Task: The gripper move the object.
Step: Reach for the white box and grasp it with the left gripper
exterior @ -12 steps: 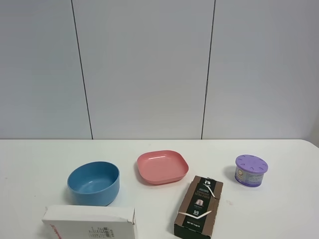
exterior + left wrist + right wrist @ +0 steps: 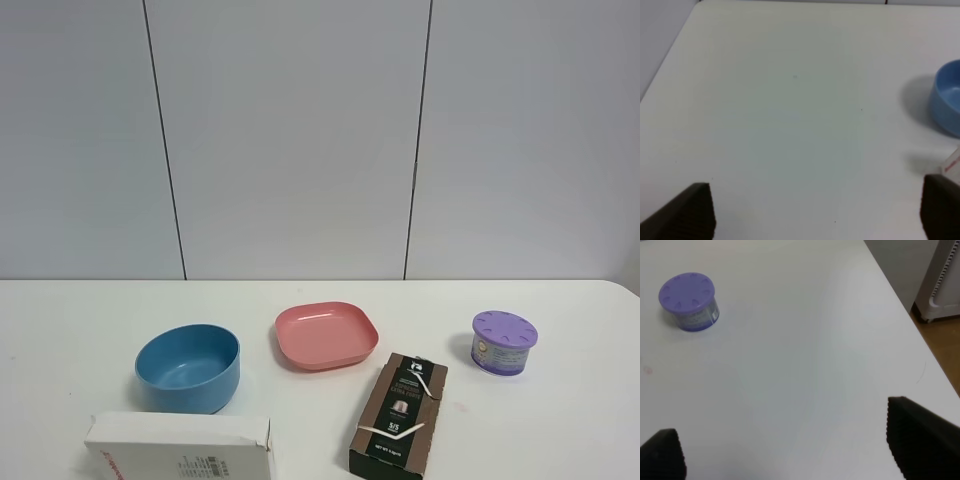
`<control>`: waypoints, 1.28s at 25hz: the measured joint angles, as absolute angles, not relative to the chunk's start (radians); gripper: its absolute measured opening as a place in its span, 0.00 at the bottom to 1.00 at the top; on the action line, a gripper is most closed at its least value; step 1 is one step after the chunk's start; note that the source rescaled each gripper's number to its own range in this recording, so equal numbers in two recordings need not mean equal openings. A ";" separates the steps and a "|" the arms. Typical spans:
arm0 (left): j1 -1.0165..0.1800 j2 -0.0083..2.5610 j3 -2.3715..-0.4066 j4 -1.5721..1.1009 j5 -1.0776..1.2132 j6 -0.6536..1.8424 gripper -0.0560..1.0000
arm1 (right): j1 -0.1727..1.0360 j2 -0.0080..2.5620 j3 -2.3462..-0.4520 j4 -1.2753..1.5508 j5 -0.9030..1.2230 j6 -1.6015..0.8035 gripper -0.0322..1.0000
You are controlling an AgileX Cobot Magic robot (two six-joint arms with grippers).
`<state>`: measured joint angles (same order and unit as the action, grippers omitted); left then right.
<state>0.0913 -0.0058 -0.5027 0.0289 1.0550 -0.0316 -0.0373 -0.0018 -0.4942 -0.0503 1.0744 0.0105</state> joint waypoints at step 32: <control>0.087 1.082 -1.382 -0.125 1.085 0.108 1.00 | -0.037 -0.002 -0.494 -0.050 1.074 0.011 1.00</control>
